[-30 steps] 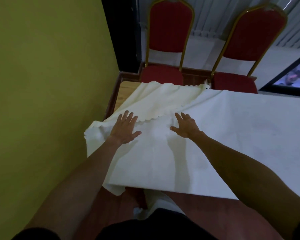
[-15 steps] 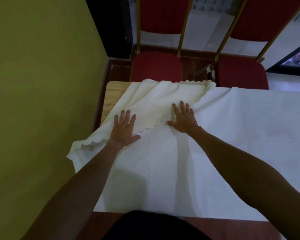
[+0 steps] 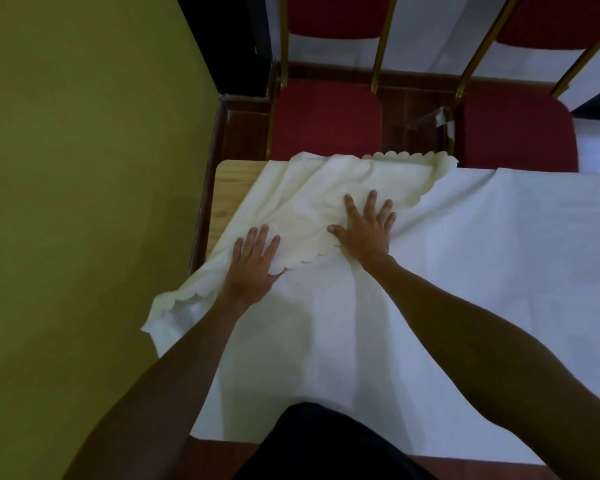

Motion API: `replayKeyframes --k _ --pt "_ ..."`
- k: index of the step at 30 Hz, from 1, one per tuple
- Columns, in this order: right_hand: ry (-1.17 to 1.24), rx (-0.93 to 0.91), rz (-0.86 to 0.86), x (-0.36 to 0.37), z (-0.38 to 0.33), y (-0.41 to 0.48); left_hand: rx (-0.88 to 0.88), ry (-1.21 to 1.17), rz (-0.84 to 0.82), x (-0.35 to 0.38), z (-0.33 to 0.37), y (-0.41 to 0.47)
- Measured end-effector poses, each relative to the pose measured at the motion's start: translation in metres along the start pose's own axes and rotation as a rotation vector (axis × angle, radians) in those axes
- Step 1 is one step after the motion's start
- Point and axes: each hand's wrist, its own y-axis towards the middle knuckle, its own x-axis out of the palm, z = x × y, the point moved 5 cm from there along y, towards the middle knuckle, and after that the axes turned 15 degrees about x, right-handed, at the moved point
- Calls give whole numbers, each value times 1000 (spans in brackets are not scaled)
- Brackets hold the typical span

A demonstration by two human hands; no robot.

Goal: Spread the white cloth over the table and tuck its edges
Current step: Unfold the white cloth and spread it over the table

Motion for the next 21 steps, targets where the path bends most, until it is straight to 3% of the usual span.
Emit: replayKeyframes --k 9,17,21 --pt "12 -60 86 -6 -18 -9 -15 0 164 -9 -18 -7" --pt "135 -44 189 -21 -52 -15 14 55 112 -29 -53 -24" --pt "211 83 322 -56 -102 -22 110 2 199 -65 -89 -13"
